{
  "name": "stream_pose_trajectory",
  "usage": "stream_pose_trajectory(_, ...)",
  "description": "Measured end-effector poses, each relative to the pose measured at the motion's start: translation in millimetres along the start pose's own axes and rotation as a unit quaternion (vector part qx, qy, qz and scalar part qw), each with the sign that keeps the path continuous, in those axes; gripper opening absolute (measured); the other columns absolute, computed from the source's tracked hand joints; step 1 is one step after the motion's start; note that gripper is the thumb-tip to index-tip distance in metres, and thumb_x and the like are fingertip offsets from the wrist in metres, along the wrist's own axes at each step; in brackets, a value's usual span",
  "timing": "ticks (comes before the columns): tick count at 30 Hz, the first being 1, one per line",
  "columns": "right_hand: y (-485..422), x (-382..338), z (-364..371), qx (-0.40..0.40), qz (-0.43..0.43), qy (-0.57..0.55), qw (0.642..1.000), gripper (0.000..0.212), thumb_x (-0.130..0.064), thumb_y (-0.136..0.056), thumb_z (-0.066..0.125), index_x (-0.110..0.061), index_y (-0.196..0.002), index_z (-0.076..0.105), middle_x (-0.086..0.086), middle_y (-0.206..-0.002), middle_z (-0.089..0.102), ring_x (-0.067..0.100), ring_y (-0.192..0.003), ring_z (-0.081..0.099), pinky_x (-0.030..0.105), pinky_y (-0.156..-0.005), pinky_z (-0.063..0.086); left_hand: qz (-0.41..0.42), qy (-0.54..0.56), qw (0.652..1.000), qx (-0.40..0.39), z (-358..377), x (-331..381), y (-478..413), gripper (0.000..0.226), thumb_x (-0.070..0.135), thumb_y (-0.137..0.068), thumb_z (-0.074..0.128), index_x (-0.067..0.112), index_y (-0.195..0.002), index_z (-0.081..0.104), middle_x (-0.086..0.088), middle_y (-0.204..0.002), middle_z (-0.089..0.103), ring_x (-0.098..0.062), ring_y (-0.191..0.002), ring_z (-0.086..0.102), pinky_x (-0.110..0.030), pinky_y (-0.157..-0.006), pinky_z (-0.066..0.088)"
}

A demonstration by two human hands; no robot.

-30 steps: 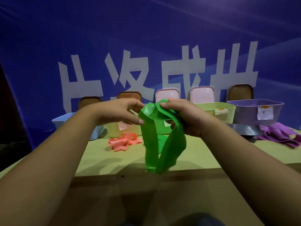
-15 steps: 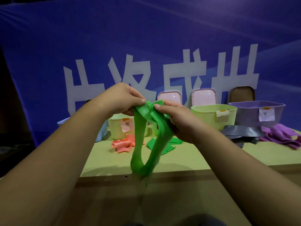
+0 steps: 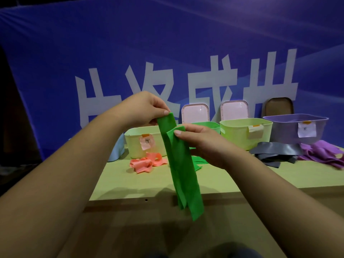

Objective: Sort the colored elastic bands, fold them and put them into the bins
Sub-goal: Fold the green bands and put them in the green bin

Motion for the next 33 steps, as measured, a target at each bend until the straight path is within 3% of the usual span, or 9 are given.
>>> stream_pose_trajectory(8,7,-3,-16,0.056,-0.027,0.057,0.996,0.022,-0.029,-0.105,0.067,-0.017,-0.12,0.079,0.003,-0.115,0.081,0.025,-0.114,0.074,0.054,-0.109,0.054,0.025,-0.035,0.999,0.001,2,17,-8,0.016,0.028,-0.107,0.064,0.022,-0.113,0.078,0.004,-0.096,0.078,-0.011,-0.086,0.075,-0.019,-0.067,0.059)
stream_pose_trajectory(14,8,-13,-22,0.073,-0.065,0.04,0.994,0.019,-0.022,-0.103,0.07,-0.014,-0.118,0.08,0.007,-0.111,0.081,0.023,-0.107,0.078,0.042,-0.093,0.059,0.034,-0.047,0.998,-0.013,1,25,-11,0.016,0.028,-0.107,0.064,0.024,-0.112,0.078,0.005,-0.094,0.078,-0.008,-0.081,0.078,-0.02,-0.069,0.062)
stream_pose_trajectory(23,5,-24,-25,0.1,-0.091,-0.003,0.991,0.021,-0.015,-0.096,0.078,-0.003,-0.113,0.076,0.013,-0.103,0.08,0.027,-0.097,0.078,0.043,-0.092,0.063,-0.003,0.007,0.999,-0.047,8,24,-7,0.014,0.025,-0.105,0.068,0.02,-0.108,0.081,0.001,-0.09,0.082,-0.013,-0.082,0.08,-0.024,-0.071,0.064)
stream_pose_trajectory(33,-2,-9,-14,0.133,-0.067,0.024,0.989,0.022,-0.021,-0.095,0.08,-0.004,-0.109,0.077,0.011,-0.1,0.081,0.03,-0.101,0.078,0.057,-0.099,0.061,-0.031,0.098,0.991,-0.08,20,12,-3,0.011,0.018,-0.101,0.073,0.017,-0.107,0.083,-0.005,-0.096,0.082,-0.02,-0.09,0.081,-0.029,-0.072,0.065)
Point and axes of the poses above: each hand's wrist, its own y-axis away from the middle knuckle, its own z-axis out of the palm, x = y × z, the point moved 5 cm from there along -y, towards the middle knuckle
